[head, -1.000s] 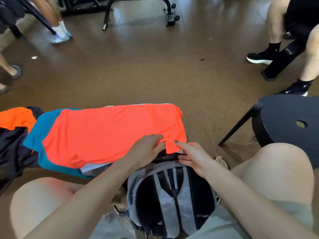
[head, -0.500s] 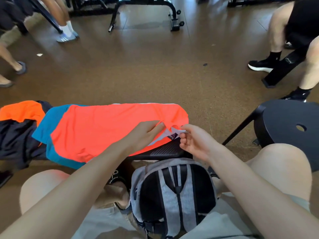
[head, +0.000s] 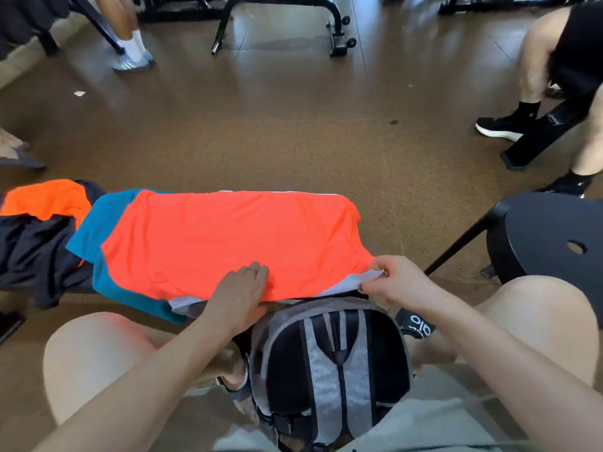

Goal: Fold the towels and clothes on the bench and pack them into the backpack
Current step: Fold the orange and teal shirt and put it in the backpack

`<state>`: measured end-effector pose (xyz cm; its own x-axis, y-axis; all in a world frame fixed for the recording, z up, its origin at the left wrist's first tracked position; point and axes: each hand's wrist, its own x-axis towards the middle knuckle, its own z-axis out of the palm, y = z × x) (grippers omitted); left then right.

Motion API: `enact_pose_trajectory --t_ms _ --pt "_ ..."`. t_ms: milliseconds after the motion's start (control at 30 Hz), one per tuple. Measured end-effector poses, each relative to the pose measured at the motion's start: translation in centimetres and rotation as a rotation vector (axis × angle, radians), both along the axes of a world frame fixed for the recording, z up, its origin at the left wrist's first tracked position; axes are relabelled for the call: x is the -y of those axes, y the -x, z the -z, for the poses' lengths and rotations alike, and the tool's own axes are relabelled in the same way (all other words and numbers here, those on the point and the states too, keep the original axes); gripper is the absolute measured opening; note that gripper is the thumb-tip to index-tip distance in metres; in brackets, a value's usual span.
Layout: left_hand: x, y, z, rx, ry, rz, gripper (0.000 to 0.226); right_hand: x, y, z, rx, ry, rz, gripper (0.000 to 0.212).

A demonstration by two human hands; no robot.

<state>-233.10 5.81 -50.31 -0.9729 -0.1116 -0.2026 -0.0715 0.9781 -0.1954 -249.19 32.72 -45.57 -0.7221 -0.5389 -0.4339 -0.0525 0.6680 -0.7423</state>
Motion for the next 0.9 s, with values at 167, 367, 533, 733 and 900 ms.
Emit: enact_pose_trajectory --t_ms 167,367,533,733,900 --pt "0.5 -0.8 0.9 -0.061 0.073 0.025 0.038 -0.2 -2.6 0.0 -0.277 0.077 -0.048 0.033" --pt "1.6 -1.4 -1.0 -0.258 0.026 0.117 0.007 -0.1 -4.1 -1.0 -0.359 0.270 0.126 0.021" --pt "3.6 -0.1 -5.2 -0.388 -0.078 0.015 0.008 2.2 -1.2 -3.5 -0.312 0.417 0.239 0.026" --pt "4.9 0.3 -5.7 -0.455 -0.351 -0.151 0.024 5.0 1.0 -6.3 -0.382 0.467 0.167 0.023" --pt "4.8 -0.6 -6.0 -0.400 -0.428 -0.192 0.033 5.8 1.1 -7.1 -0.383 0.455 0.107 0.022"
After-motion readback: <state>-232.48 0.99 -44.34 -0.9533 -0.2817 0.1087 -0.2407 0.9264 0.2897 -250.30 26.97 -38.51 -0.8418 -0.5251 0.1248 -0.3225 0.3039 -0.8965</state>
